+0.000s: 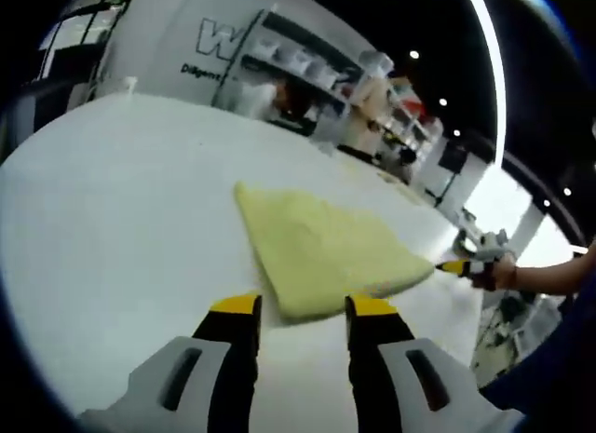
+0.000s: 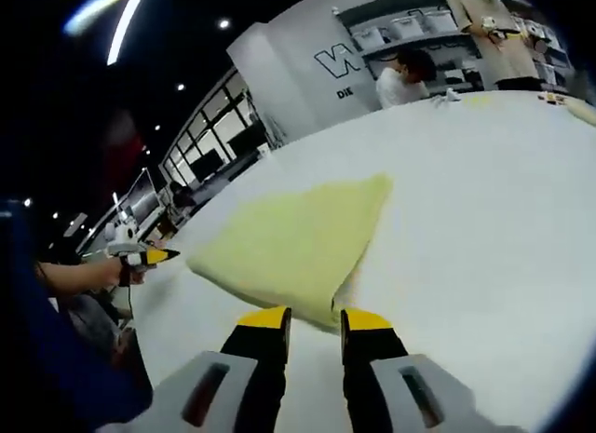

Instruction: Fold the garment on the visible template until the final outline fits inside the template.

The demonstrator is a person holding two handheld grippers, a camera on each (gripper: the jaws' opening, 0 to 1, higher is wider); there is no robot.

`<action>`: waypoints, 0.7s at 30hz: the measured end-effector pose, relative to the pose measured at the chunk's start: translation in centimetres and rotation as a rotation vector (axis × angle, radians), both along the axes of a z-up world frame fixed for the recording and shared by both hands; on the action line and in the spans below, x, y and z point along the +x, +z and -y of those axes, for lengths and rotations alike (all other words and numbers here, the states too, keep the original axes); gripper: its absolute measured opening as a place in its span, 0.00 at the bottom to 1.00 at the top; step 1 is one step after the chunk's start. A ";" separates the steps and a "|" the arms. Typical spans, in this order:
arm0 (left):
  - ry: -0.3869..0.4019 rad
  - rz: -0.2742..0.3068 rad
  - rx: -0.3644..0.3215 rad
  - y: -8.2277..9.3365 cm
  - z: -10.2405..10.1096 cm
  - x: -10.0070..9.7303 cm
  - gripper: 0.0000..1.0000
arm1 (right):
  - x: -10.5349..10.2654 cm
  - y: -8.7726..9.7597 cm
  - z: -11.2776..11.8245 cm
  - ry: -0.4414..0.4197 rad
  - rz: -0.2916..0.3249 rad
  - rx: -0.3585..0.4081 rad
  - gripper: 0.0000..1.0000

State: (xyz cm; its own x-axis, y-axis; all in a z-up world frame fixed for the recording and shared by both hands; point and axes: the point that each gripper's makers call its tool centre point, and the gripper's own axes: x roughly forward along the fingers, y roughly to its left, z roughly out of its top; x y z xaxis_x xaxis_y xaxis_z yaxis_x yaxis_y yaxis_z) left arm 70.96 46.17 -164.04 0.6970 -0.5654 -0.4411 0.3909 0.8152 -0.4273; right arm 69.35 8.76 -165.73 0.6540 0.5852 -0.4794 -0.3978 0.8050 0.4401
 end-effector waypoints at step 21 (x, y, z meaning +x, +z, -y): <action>-0.082 -0.015 0.078 -2.0 1.9 0.9 0.30 | -0.3 -0.7 -0.9 0.047 -0.008 -0.053 0.19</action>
